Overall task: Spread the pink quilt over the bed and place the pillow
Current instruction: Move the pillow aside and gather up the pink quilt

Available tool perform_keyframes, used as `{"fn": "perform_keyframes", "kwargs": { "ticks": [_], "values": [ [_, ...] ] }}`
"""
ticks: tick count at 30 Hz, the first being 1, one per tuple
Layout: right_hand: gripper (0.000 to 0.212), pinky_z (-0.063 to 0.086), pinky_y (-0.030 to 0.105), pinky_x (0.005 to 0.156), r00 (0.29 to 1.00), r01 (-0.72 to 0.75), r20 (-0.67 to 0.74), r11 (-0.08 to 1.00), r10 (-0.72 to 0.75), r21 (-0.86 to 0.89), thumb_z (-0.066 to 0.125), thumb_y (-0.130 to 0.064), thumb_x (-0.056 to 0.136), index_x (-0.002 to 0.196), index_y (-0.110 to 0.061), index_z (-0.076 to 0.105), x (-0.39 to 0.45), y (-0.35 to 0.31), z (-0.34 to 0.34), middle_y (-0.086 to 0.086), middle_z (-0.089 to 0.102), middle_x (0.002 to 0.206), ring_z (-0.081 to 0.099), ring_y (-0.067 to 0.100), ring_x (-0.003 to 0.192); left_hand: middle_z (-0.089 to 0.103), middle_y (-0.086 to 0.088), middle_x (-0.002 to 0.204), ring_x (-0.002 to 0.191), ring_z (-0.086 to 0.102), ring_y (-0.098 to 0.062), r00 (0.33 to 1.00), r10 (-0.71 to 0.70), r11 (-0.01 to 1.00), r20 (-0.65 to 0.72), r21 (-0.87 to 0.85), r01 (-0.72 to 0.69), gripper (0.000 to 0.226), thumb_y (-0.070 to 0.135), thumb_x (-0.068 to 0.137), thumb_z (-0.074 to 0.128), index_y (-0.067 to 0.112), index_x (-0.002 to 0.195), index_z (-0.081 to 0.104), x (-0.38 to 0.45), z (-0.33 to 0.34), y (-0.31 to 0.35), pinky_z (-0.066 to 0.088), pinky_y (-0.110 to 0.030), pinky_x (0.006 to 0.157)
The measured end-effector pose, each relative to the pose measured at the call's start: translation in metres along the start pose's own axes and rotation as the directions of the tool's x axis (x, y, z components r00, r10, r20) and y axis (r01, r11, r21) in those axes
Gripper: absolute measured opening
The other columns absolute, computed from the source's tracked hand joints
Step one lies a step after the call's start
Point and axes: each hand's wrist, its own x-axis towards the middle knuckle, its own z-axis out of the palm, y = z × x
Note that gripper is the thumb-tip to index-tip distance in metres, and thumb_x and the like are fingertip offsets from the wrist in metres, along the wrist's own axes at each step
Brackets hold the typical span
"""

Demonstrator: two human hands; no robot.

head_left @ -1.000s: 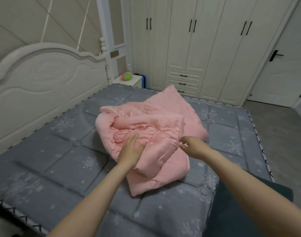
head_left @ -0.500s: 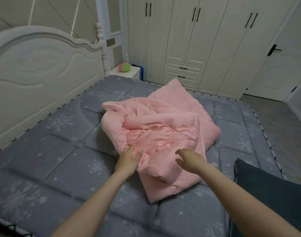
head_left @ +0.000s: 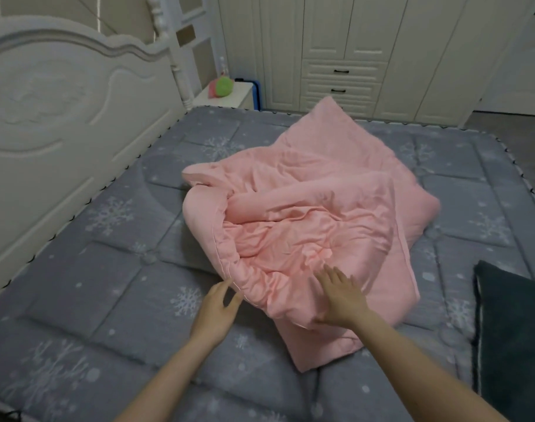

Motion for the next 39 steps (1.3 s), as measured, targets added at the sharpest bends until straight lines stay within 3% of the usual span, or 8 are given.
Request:
{"fn": "perform_keyframes", "kwargs": {
  "ticks": [3, 6, 10, 13, 16, 26, 34, 39],
  "values": [
    [0.116, -0.006, 0.057, 0.112, 0.999, 0.033, 0.033, 0.992, -0.029, -0.124, 0.068, -0.061, 0.065, 0.149, -0.023, -0.002, 0.023, -0.011, 0.028, 0.013, -0.014, 0.157, -0.01, 0.031, 0.145, 0.051, -0.001, 0.133, 0.123, 0.046, -0.013, 1.0, -0.014, 1.0, 0.018, 0.006, 0.013, 0.041, 0.027, 0.092, 0.055, 0.017, 0.131, 0.05, 0.007, 0.01, -0.017, 0.029, -0.017, 0.097],
    [0.108, -0.027, 0.058, 0.1, 0.999, -0.013, 0.035, 0.985, 0.019, -0.172, 0.061, -0.063, 0.07, 0.149, -0.017, 0.004, 0.039, -0.02, 0.049, 0.018, -0.009, 0.156, -0.009, 0.035, 0.144, 0.05, -0.002, 0.135, 0.125, 0.043, -0.013, 0.999, -0.046, 0.999, 0.016, -0.011, 0.046, 0.042, 0.024, 0.092, 0.055, 0.014, 0.132, 0.049, 0.014, 0.013, -0.035, 0.025, -0.015, 0.099],
    [0.052, 0.013, 0.057, 0.112, 0.995, -0.081, -0.074, 0.973, 0.066, -0.217, 0.052, -0.047, 0.086, 0.127, -0.014, 0.051, 0.043, -0.025, 0.059, 0.015, 0.05, 0.133, 0.038, 0.035, 0.13, 0.051, -0.004, 0.134, 0.125, 0.044, -0.016, 0.997, -0.067, 0.998, 0.03, -0.019, 0.067, 0.041, 0.022, 0.092, 0.056, 0.012, 0.131, 0.051, 0.015, 0.012, -0.051, 0.024, -0.015, 0.099],
    [0.033, 0.029, 0.041, 0.106, 0.995, -0.098, 0.003, 0.973, 0.1, -0.211, 0.045, -0.024, 0.092, 0.124, -0.018, 0.049, 0.032, -0.027, 0.048, 0.005, 0.058, 0.125, 0.05, 0.027, 0.12, 0.051, -0.005, 0.134, 0.124, 0.045, -0.015, 0.997, -0.05, 0.998, 0.06, -0.035, 0.052, 0.04, 0.023, 0.092, 0.056, 0.013, 0.13, 0.051, 0.011, 0.007, -0.058, 0.025, -0.016, 0.101],
    [0.031, 0.043, 0.033, 0.089, 0.984, -0.174, 0.015, 0.982, 0.175, -0.076, 0.046, -0.02, 0.09, 0.12, -0.016, 0.048, 0.015, -0.031, 0.028, 0.006, 0.06, 0.122, 0.057, 0.026, 0.113, 0.049, -0.001, 0.135, 0.124, 0.044, -0.013, 0.996, -0.01, 0.999, 0.093, -0.048, 0.015, 0.04, 0.025, 0.093, 0.054, 0.016, 0.132, 0.05, 0.003, -0.007, -0.055, 0.026, -0.017, 0.1],
    [0.031, 0.043, 0.032, 0.088, 0.961, -0.232, -0.141, 0.97, 0.24, 0.071, 0.034, -0.026, 0.097, 0.122, -0.014, 0.048, -0.091, -0.125, -0.015, 0.012, 0.058, 0.125, 0.056, 0.028, 0.113, 0.051, -0.003, 0.132, 0.122, 0.047, -0.017, 0.982, 0.164, 0.986, 0.091, -0.055, -0.16, 0.036, 0.023, 0.093, 0.054, 0.017, 0.128, 0.054, -0.058, -0.087, -0.04, 0.029, -0.016, 0.092],
    [0.035, 0.036, 0.03, 0.077, 0.92, -0.256, -0.259, 0.952, 0.294, 0.169, 0.031, -0.039, 0.098, 0.109, -0.017, 0.056, -0.176, -0.194, -0.035, 0.009, 0.061, 0.115, 0.057, 0.028, 0.104, 0.052, -0.002, 0.133, 0.117, 0.051, -0.018, 0.973, 0.185, 0.981, 0.136, -0.079, -0.176, 0.039, 0.033, 0.092, 0.053, 0.019, 0.129, 0.053, -0.124, -0.128, -0.034, 0.037, -0.025, 0.097],
    [0.037, 0.04, 0.033, 0.082, 0.908, -0.283, -0.256, 0.937, 0.331, 0.207, 0.033, -0.04, 0.097, 0.103, -0.013, 0.057, -0.217, -0.212, -0.033, 0.015, 0.061, 0.115, 0.057, 0.031, 0.105, 0.05, -0.002, 0.136, 0.119, 0.05, -0.02, 0.965, 0.196, 0.98, 0.176, -0.051, -0.19, 0.042, 0.038, 0.092, 0.05, 0.022, 0.131, 0.05, -0.155, -0.136, -0.028, 0.039, -0.029, 0.1]
  ]
}}
